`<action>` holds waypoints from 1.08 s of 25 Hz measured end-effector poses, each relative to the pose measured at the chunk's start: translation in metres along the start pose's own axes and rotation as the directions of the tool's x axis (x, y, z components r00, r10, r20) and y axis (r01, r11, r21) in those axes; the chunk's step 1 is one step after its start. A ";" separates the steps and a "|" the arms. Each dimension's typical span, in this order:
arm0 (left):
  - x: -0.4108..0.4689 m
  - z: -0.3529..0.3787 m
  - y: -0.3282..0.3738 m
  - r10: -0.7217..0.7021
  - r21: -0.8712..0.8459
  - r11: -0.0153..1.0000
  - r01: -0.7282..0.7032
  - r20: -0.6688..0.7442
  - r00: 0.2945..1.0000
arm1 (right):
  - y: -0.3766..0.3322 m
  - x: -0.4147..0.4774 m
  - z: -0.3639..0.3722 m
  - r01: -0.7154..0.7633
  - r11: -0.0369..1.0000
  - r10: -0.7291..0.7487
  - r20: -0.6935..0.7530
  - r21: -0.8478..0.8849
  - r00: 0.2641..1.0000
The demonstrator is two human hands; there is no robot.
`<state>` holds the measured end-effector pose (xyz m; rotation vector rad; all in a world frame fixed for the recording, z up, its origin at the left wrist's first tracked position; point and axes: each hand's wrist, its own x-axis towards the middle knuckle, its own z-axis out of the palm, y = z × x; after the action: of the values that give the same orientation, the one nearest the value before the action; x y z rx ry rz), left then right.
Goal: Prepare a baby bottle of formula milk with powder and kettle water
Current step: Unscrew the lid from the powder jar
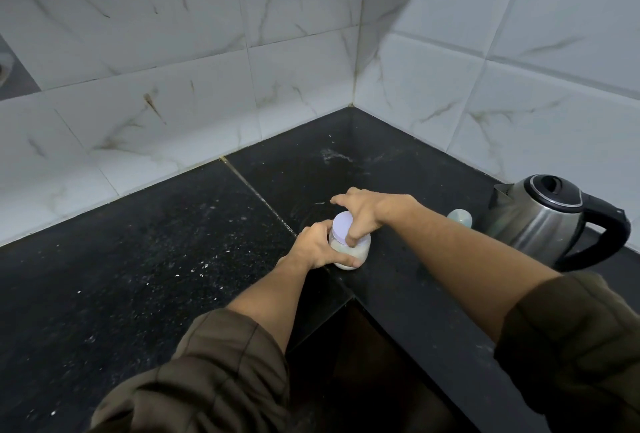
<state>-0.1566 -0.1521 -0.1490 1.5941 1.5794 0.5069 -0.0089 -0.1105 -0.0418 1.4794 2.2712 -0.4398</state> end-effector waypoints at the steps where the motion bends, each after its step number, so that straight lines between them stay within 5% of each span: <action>1: 0.000 0.000 -0.002 -0.002 0.014 1.000 0.002 0.001 1.000 | -0.001 0.000 0.001 -0.045 0.999 0.045 -0.026 0.009 0.999; 4: 0.000 -0.001 -0.007 0.005 0.037 0.999 -0.005 -0.006 1.000 | -0.001 0.001 0.001 -0.122 0.992 0.117 -0.105 -0.039 0.988; 10: 0.002 -0.002 -0.006 0.028 0.113 0.993 -0.025 -0.025 0.999 | -0.004 0.003 -0.005 0.064 0.993 -0.062 0.019 -0.096 0.998; 19: 0.002 -0.006 -0.001 0.033 0.174 0.984 -0.031 -0.009 0.999 | -0.012 0.001 -0.007 -0.197 0.977 0.185 -0.138 -0.077 0.973; 27: 0.003 -0.009 0.005 0.014 0.235 0.972 -0.020 0.027 1.000 | -0.020 0.001 -0.012 -0.119 0.980 0.126 0.035 -0.160 0.991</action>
<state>-0.1600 -0.1458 -0.1402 1.7841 1.6571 0.3158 -0.0296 -0.1120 -0.0309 1.5036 2.1131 -0.2482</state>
